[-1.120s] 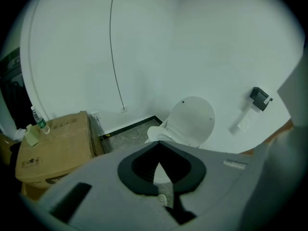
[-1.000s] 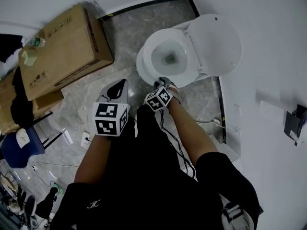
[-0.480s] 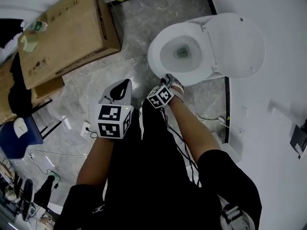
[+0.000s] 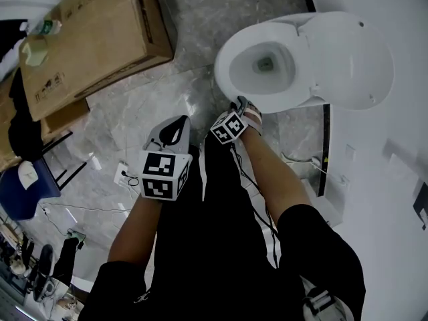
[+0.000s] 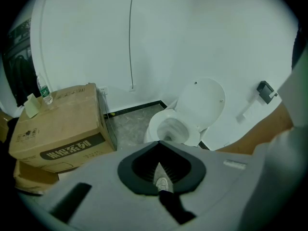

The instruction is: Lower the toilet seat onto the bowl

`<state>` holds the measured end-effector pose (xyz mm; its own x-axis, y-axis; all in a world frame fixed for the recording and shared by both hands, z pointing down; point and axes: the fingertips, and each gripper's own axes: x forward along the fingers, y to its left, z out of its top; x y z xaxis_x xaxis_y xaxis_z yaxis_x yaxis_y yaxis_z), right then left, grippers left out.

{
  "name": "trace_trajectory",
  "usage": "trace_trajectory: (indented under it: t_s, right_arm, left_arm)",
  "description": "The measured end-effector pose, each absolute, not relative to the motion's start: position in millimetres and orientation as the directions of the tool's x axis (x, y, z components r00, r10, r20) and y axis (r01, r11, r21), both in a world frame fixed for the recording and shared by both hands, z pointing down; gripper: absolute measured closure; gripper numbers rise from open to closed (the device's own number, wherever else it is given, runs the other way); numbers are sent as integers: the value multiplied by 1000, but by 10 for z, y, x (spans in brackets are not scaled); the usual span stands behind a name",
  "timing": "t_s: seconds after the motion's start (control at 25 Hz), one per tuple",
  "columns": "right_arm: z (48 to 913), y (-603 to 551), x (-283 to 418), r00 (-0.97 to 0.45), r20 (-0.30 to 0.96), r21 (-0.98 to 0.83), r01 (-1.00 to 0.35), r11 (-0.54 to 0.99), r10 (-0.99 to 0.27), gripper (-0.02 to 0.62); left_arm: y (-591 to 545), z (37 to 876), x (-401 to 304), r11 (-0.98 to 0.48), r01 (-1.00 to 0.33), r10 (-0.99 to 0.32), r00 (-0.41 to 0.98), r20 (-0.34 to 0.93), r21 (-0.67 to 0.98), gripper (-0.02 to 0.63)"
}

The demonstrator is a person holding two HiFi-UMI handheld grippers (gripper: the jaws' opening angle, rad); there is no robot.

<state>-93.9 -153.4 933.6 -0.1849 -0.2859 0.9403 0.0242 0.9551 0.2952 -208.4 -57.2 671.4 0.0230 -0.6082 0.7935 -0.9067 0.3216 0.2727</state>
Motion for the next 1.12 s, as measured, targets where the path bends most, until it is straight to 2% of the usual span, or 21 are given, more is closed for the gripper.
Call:
trace_trajectory:
  t_s: [0.56, 0.72, 0.76, 1.12]
  right_arm:
    - [9748, -1522, -970, -139, 969, 203, -15, 979, -203, 469]
    - [9809, -1449, -925, -123, 975, 187, -12, 982, -187, 542]
    - [9816, -1431, -918, -122, 974, 188, -18, 982, -188, 582]
    - [9463, -1443, -930, -163, 964, 182, -182, 966, -212, 588]
  left_arm:
    - [-409, 7049, -2126, 325, -909, -571, 33, 821, 262, 597]
    - [-380, 7066, -2124, 323, -909, -570, 34, 821, 262, 597]
    - [-370, 7061, -2127, 324, -909, -570, 33, 821, 261, 597]
    - [-294, 6849, -2232, 313, -914, -602, 21, 798, 260, 597]
